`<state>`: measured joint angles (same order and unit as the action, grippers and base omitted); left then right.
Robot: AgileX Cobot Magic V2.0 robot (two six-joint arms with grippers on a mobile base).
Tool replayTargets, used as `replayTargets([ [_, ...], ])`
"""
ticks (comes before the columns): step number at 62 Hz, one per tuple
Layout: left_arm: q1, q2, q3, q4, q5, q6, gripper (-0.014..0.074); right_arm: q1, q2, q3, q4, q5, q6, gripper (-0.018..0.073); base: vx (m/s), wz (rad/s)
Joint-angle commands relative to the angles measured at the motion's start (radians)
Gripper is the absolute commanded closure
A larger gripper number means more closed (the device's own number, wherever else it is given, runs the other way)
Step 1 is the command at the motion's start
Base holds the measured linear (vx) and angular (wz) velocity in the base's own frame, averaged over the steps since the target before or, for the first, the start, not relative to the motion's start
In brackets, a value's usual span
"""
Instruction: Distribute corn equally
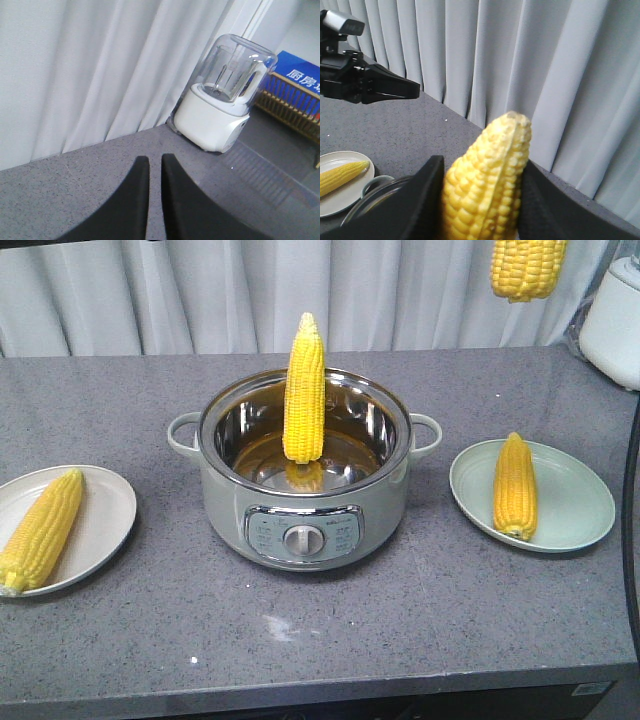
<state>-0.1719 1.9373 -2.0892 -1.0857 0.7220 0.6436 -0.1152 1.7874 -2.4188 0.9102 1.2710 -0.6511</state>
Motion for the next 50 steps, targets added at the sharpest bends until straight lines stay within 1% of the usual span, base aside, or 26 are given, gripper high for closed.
replayTargets([
  [1,-0.023,0.036,-0.134,0.071,0.028,-0.062,0.0539,-0.006,-0.041,-0.021,0.021,-0.016,-0.002,0.0564,0.0,0.0],
  [4,-0.035,0.066,-0.168,0.112,0.052,-0.078,0.0536,-0.006,-0.041,-0.021,0.019,-0.014,-0.002,0.0564,0.0,0.0],
  [9,-0.051,0.098,-0.182,0.147,0.067,-0.078,0.0516,-0.006,-0.041,-0.021,0.016,-0.014,-0.002,0.0564,0.0,0.0],
  [12,-0.06,0.108,-0.182,0.166,0.068,-0.077,0.0486,-0.006,-0.041,-0.021,0.013,-0.014,-0.002,0.0564,0.0,0.0],
  [14,-0.064,0.112,-0.182,0.166,0.067,-0.077,0.0458,-0.006,-0.041,-0.021,0.01,-0.011,0.001,0.0564,0.0,0.0],
  [21,-0.064,0.119,-0.182,0.166,0.062,-0.077,0.0314,-0.006,-0.041,-0.021,0.002,-0.01,0.009,0.0564,0.0,0.0],
  [26,-0.064,0.119,-0.182,0.166,0.046,-0.077,0.0177,-0.006,-0.041,-0.021,0.0,-0.01,0.01,0.0564,0.0,0.0],
  [30,-0.064,0.119,-0.182,0.163,0.042,-0.078,0.0084,-0.006,-0.041,-0.021,0.0,-0.009,0.01,0.0564,0.0,0.0],
  [34,-0.064,0.125,-0.182,0.163,0.045,-0.078,0.0017,-0.006,-0.041,-0.021,0.0,-0.007,0.01,0.0564,0.0,0.0],
  [37,-0.064,0.13,-0.182,0.157,0.049,-0.083,-0.001,-0.006,-0.041,-0.021,0.0,-0.006,0.01,0.0564,0.0,0.0],
  [39,-0.067,0.136,-0.182,0.157,0.053,-0.102,-0.0018,-0.006,-0.041,-0.021,0.0,-0.005,0.01,0.0564,0.0,0.0],
  [44,-0.073,0.156,-0.182,0.157,0.051,-0.127,-0.0013,-0.006,-0.041,-0.021,0.0,-0.005,0.01,0.0564,0.0,0.0],
  [50,-0.084,0.181,-0.182,0.154,0.049,-0.129,-0.0007,-0.006,-0.041,-0.021,0.0,-0.001,0.01,0.0564,0.0,0.0],
])
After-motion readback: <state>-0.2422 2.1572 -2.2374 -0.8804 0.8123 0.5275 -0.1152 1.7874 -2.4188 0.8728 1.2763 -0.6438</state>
